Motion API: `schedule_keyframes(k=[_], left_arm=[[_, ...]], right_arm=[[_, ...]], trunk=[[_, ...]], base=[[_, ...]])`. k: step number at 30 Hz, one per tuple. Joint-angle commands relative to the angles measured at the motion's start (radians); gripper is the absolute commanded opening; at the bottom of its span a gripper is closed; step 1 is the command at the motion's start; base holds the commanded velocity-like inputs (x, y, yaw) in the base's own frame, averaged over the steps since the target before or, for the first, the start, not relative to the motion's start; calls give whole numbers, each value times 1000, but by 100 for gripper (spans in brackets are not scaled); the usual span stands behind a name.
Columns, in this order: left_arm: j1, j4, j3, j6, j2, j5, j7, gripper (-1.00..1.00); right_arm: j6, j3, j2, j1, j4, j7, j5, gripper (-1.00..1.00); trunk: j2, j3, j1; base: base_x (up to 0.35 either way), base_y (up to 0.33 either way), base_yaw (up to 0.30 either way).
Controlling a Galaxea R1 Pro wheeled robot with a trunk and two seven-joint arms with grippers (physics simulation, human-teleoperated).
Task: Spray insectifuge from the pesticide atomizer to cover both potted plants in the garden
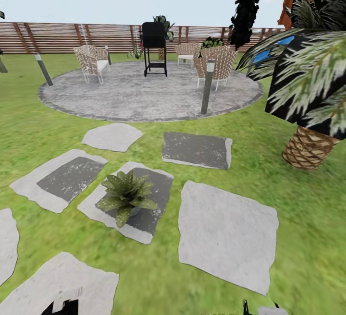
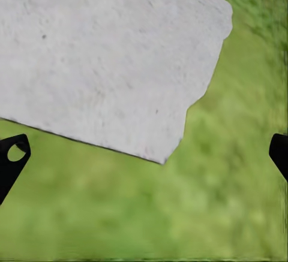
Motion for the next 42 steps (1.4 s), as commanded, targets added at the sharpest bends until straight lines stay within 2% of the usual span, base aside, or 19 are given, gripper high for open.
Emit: schedule_keyframes(k=[1,3,6,9,11,24,30,34,42], left_arm=[[-1,8,4,-4,-2,-13,6,-100],[-1,32,2,-4,-8,-22,8,-100],[-1,66,2,-5,-17,-60,9,-100],[-1,70,1,-5,-31,-91,10,-100],[-1,70,1,-6,-35,-99,11,-100],[-1,66,2,-6,-47,-103,12,-100],[-1,69,1,-6,-47,-103,12,-100],[-1,69,1,-7,-47,-103,12,-100],[-1,71,1,-7,-47,-102,14,-100]], right_arm=[[-3,-8,1,-1,2,-3,2,100],[-3,-8,1,-1,3,-2,-4,100],[-3,-7,1,-1,2,-2,-21,100],[-3,-7,0,-1,2,-2,-36,100],[-3,-7,-2,-1,2,-3,-39,100],[-3,-8,-20,-1,3,-2,-53,100],[-3,-7,-22,-1,3,8,-56,100],[-3,-7,-19,-1,3,64,-58,100],[-3,-7,-15,-1,3,82,-106,100]], trunk=[[0,0,0],[0,1,0],[0,2,0],[0,2,0],[0,2,0],[0,6,0],[0,9,0],[0,11,0],[0,15,0]], base=[[0,0,-282],[0,0,-283],[-64,0,-293],[-262,0,-298],[-317,0,-300],[-318,0,-300],[-52,0,-300],[-4,0,-300],[0,0,-300]])
